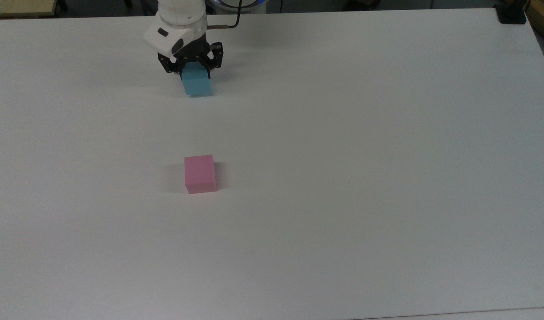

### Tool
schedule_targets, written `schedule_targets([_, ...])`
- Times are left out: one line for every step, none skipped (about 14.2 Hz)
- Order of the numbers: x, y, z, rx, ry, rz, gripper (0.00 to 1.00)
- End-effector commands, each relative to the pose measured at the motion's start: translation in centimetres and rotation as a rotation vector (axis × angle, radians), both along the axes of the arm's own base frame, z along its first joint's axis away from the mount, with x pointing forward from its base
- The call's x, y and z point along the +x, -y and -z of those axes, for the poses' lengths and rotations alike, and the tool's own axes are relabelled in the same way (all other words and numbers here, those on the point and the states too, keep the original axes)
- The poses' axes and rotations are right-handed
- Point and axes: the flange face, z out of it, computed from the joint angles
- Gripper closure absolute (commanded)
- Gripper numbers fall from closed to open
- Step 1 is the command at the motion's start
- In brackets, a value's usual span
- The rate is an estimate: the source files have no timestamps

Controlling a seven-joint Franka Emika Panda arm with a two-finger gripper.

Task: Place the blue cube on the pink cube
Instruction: 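Lift the light-blue cube up off the table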

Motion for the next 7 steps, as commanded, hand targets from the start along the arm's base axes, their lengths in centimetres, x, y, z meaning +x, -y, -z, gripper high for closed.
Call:
schedule_targets([0.3,-0.3,-5.2,-0.022,-0.018,-0.016,0.67])
schedule_targets([0.5,-0.3,-6.8,-0.023,-0.024,-0.014,0.67])
schedule_targets([0.9,-0.7,-9.0,-0.026,-0.034,-0.003,0.67])
schedule_targets([1.2,-1.8,-11.8,-0.030,-0.025,-0.006,0.67])
schedule_targets([1.4,-2.4,-14.6,-0.033,-0.021,-0.008,0.67])
schedule_targets([1.3,-2.4,-16.5,-0.033,-0.025,-0.002,0.67])
schedule_targets([1.4,-2.5,-19.3,-0.026,-0.026,0.005,0.67])
